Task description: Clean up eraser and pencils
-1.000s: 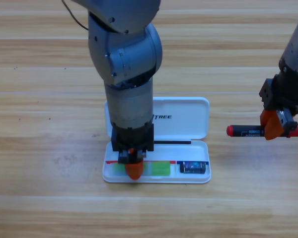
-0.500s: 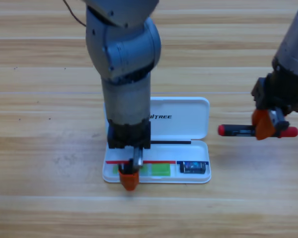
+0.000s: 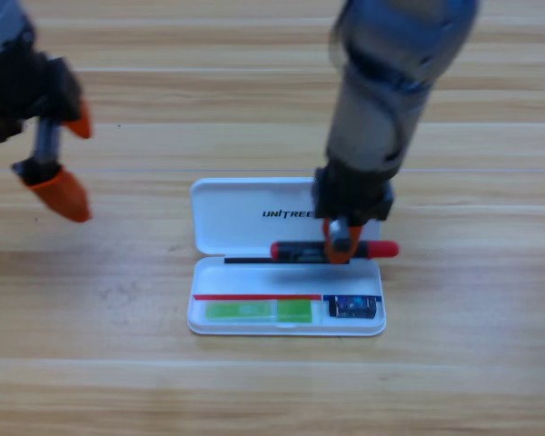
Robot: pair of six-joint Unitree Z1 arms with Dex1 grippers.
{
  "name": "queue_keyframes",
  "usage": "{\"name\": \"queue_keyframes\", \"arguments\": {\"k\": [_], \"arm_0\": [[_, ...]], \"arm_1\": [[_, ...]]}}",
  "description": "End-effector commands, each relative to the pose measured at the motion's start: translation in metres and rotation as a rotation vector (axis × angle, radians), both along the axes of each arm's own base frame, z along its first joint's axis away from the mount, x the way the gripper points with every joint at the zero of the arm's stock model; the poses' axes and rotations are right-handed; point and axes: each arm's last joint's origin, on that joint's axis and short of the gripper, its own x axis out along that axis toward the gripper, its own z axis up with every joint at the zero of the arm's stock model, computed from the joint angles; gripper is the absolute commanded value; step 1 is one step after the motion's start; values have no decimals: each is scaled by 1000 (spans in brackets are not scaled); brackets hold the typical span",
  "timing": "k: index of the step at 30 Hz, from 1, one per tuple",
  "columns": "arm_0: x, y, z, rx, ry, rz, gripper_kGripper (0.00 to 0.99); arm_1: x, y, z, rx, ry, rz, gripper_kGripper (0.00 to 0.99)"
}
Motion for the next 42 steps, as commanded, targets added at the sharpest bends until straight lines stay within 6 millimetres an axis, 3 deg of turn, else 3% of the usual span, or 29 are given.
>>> {"name": "queue_keyframes", "arguments": {"k": [1,4,5,6,11,13,16,19,22,24,28,33,37,42], "arm_0": [[14,25,-25,31,61,66,990],[13,25,-32,35,82,65,990],[12,25,-33,36,87,63,990],[13,25,-34,37,88,63,990],[12,25,-34,36,88,64,990],[12,26,-34,37,90,64,990],[12,25,-35,36,90,62,990],[15,24,-33,27,71,63,990],[26,17,-29,1,29,63,973],[43,10,-27,-15,12,66,907],[84,-1,-27,-66,-6,50,635],[135,-15,-42,-163,3,6,0],[169,-24,-71,-226,57,3,0],[193,-39,-124,-274,180,-20,0]], "arm_1": [[-9,33,-51,-95,39,37,0],[-6,38,-56,-93,37,33,0],[-6,39,-56,-90,35,33,58],[-6,40,-56,-88,34,31,206],[-5,41,-51,-72,24,17,675],[-5,40,-46,-65,19,14,795],[-9,36,-30,-37,15,15,795],[-19,26,-2,23,28,22,810],[-33,12,30,95,48,33,867],[-44,2,49,140,69,35,894],[-69,-26,88,255,145,20,960],[-85,-78,131,434,237,-43,971],[-107,-115,149,510,190,-105,974],[-138,-152,162,552,155,-129,974]]}}
